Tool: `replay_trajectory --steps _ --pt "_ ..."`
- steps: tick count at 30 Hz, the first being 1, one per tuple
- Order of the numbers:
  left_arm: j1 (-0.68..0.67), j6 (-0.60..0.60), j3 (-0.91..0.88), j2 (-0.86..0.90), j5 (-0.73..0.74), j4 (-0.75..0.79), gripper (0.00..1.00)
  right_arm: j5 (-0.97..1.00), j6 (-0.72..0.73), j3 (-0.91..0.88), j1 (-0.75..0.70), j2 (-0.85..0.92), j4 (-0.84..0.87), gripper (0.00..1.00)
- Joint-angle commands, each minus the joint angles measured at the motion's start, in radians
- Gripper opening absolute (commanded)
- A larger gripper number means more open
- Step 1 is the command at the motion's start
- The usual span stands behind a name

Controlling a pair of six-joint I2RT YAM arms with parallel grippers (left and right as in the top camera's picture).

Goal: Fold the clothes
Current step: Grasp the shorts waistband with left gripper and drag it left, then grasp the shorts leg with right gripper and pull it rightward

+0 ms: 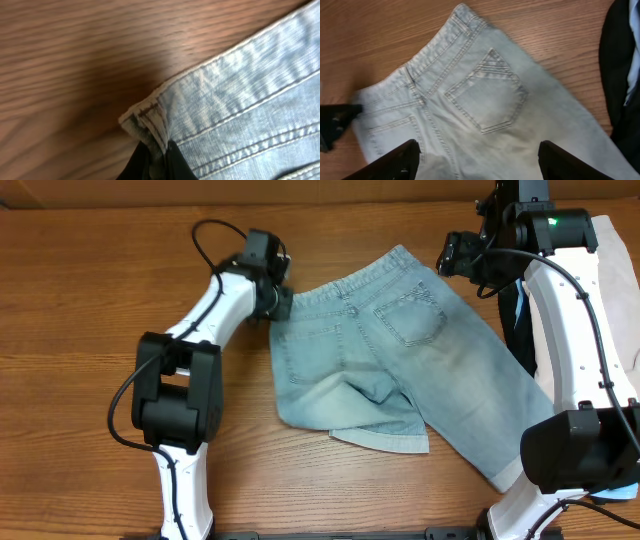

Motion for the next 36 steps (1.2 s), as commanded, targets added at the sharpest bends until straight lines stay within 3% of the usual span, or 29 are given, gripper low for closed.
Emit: replay_trajectory --steps 1,4,6,9,10,15,21,27,30,36 --pt "0.129 0.026 0.216 0.0 -0.106 -0.089 0.04 -0.006 -0.002 -0.038 0.018 -0.016 0.01 0.79" --pt "0.217 0.026 0.357 0.0 -0.114 -0.162 0.06 -0.045 -0.002 -0.108 0.051 -0.016 0.039 0.79" --pt "0.262 0.026 0.41 0.0 -0.113 -0.194 0.16 -0.075 -0.002 -0.149 0.069 -0.016 0.06 0.79" --pt "0.316 0.026 0.431 0.0 -0.106 -0.216 0.94 -0.16 -0.002 -0.238 0.125 -0.016 0.102 0.79" --pt "0.327 0.026 0.43 0.0 -0.106 -0.229 1.0 -0.18 -0.003 -0.253 0.143 -0.016 0.108 0.8" --pt "0.341 0.026 0.43 0.0 -0.106 -0.279 1.0 -0.237 -0.048 -0.304 0.296 -0.016 0.127 0.8" --pt "0.341 -0.01 0.43 0.0 -0.106 -0.323 1.0 -0.175 -0.048 -0.317 0.547 -0.016 0.158 0.8" --pt "0.341 -0.012 0.43 0.0 -0.107 -0.343 1.0 -0.183 0.138 -0.428 0.66 -0.015 0.29 0.79" --pt "0.347 -0.011 0.43 0.0 -0.107 -0.351 1.0 -0.278 0.227 -0.525 0.691 -0.015 0.408 0.73" --pt "0.347 -0.011 0.43 0.0 -0.106 -0.371 1.0 -0.418 0.344 -0.654 0.703 -0.002 0.552 0.73"
